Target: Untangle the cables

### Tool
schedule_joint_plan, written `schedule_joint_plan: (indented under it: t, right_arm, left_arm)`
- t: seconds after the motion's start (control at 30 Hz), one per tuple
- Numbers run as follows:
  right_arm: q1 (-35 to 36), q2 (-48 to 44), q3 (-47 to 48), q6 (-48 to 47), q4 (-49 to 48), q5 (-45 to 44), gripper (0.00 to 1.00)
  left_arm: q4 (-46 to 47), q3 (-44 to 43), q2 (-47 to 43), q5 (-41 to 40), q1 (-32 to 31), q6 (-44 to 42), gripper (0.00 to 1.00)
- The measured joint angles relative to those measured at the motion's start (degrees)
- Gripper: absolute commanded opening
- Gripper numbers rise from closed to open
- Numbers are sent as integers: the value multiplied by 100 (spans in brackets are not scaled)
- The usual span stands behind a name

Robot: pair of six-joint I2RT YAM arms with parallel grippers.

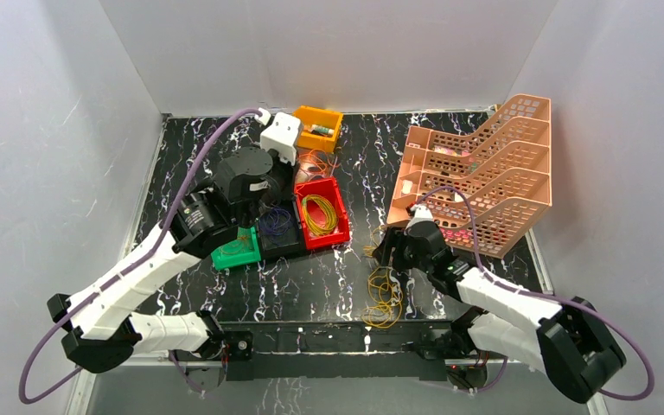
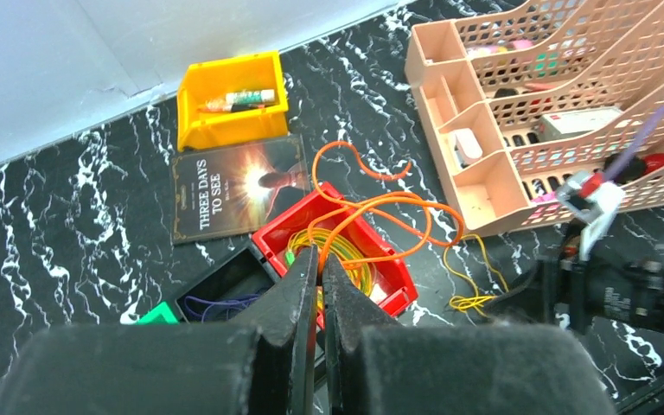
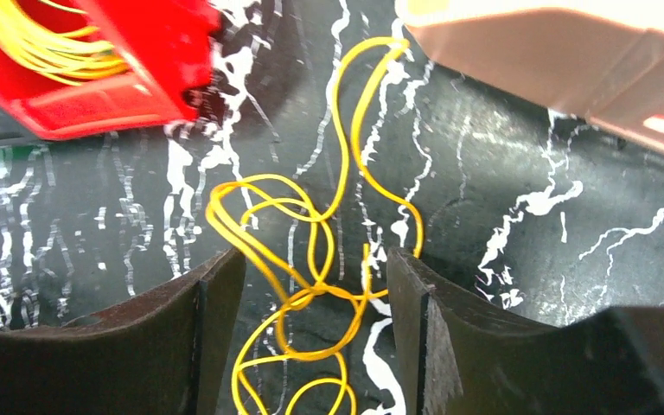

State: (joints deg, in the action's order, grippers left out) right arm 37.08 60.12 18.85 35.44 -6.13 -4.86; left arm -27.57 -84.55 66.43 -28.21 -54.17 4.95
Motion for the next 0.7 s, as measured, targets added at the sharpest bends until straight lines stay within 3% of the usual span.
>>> schedule_joint_plan:
  t: [0.1, 0.33, 0.7]
  right_arm:
    - [0, -466, 0, -111, 24, 76, 73]
    - [0, -1314, 94, -365, 72, 96, 77]
    - [0, -1738, 216, -444, 332, -105, 83]
  left_arm:
    - [-17, 155, 0, 195, 321, 109, 0]
    - [-304, 428, 114, 846, 2020, 501, 0]
    - [-1215, 1233, -79, 216, 2409, 1187, 0]
